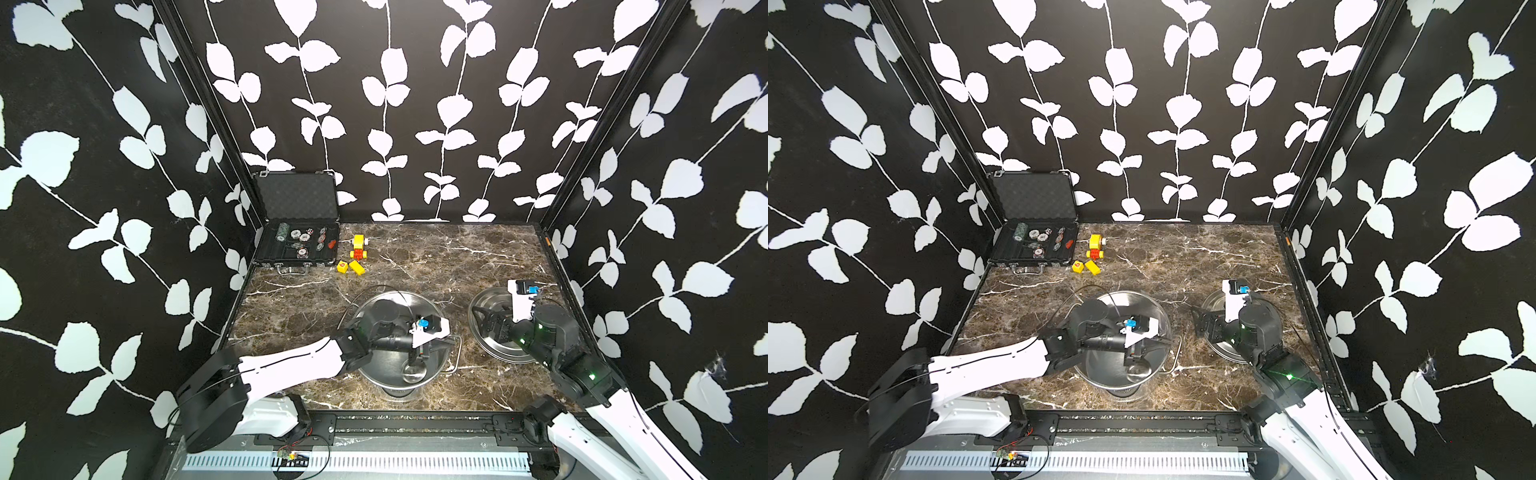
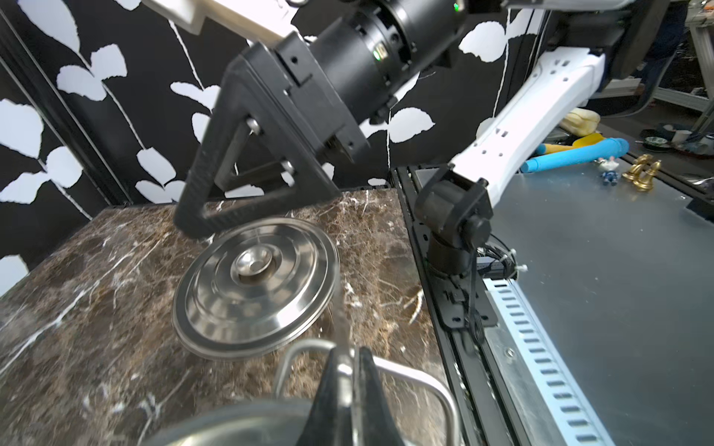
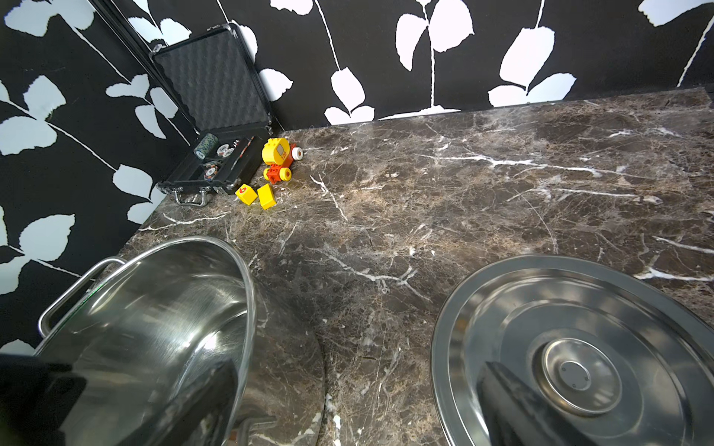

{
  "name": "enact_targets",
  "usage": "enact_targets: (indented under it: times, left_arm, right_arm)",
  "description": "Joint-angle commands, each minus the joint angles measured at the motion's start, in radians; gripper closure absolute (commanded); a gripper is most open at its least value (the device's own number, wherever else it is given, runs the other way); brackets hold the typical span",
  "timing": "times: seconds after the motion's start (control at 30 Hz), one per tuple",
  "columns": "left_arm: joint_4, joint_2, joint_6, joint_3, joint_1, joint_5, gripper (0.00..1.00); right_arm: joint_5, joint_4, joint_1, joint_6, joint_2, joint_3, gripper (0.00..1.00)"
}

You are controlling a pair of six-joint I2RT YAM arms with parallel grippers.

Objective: Stir the soup with a spoon
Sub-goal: Stir the soup in the pan with a stick.

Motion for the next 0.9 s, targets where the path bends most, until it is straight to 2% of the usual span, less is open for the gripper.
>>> enact_targets:
  times: [0.0, 0.17, 0.23, 0.37, 0.47, 0.57, 0.63, 0.77, 0.87]
  left_arm:
    - [-0.070, -0.101, -0.022, -0.061, -0.001, -0.062, 1.00]
    - [-0.173, -0.270, -0.040, -0.143, -0.001, -0.188, 1.00]
    - [-0.207, -0.346, -0.048, -0.176, -0.001, -0.273, 1.00]
    - [-0.266, -0.466, -0.040, -0.209, -0.001, -0.507, 1.00]
    - [-0.283, -0.497, -0.013, -0.203, 0.000, -0.684, 1.00]
    - [-0.244, -0.473, 0.014, -0.180, 0.013, -0.802, 1.00]
    - [-0.197, -0.425, 0.008, -0.158, 0.039, -0.836, 1.00]
    - [-0.027, -0.295, -0.020, -0.122, 0.121, -0.786, 1.00]
    - [0.048, -0.185, -0.008, -0.062, 0.150, -0.757, 1.00]
  right_arm:
    - [-0.009, 0.045, 0.004, 0.000, 0.008, 0.009, 0.01]
    - [-0.024, 0.061, 0.004, -0.003, 0.031, 0.020, 0.01]
    - [-0.031, 0.065, 0.004, -0.003, 0.040, 0.025, 0.01]
    - [-0.037, 0.075, 0.004, -0.003, 0.051, 0.028, 0.01]
    - [-0.042, 0.083, 0.004, 0.001, 0.055, 0.032, 0.01]
    - [-0.044, 0.083, 0.004, 0.005, 0.051, 0.029, 0.01]
    - [-0.044, 0.082, 0.004, 0.009, 0.046, 0.030, 0.01]
    - [-0.040, 0.065, 0.004, 0.010, 0.024, 0.029, 0.01]
    - [-0.032, 0.046, 0.004, 0.009, 0.003, 0.026, 0.01]
